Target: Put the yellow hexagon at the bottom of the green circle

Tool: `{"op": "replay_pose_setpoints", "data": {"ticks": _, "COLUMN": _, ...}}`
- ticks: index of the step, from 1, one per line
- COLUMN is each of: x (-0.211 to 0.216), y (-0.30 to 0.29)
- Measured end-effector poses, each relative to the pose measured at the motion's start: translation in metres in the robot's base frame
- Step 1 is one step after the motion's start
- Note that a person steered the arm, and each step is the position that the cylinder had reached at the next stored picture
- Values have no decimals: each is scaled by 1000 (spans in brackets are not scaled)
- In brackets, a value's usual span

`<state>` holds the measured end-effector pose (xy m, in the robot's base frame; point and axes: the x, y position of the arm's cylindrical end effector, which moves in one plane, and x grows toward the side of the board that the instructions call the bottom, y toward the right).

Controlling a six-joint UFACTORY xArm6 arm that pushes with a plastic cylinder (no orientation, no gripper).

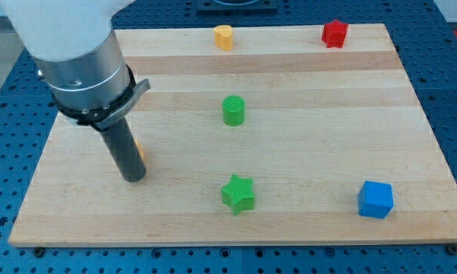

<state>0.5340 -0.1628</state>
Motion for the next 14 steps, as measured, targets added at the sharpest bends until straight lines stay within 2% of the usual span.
{"op": "replay_pose_setpoints", "data": {"ticks": 1, "x": 17, "y": -65}}
{"op": "replay_pose_setpoints", "data": {"ticks": 2, "x": 3, "y": -100}}
{"op": "replay_pose_setpoints", "data": {"ticks": 3, "x": -29, "y": -66}}
{"op": "replay_pose_setpoints", "data": {"ticks": 4, "x": -44, "y": 3}}
{"op": "replay_pose_setpoints", "data": {"ticks": 5, "x": -44, "y": 42}}
{"op": "replay_pose_setpoints", "data": {"ticks": 7, "x": -26, "y": 15}}
{"op": "replay_pose_setpoints", "data": {"ticks": 8, "x": -19, "y": 36}}
{"op": "replay_pose_setpoints", "data": {"ticks": 9, "x": -39, "y": 76}}
{"op": "replay_pose_setpoints", "data": {"ticks": 10, "x": -78, "y": 108}}
{"op": "replay_pose_setpoints", "data": {"ticks": 11, "x": -79, "y": 105}}
{"op": "replay_pose_setpoints", "data": {"ticks": 12, "x": -50, "y": 84}}
{"op": "replay_pose_setpoints", "data": {"ticks": 14, "x": -39, "y": 104}}
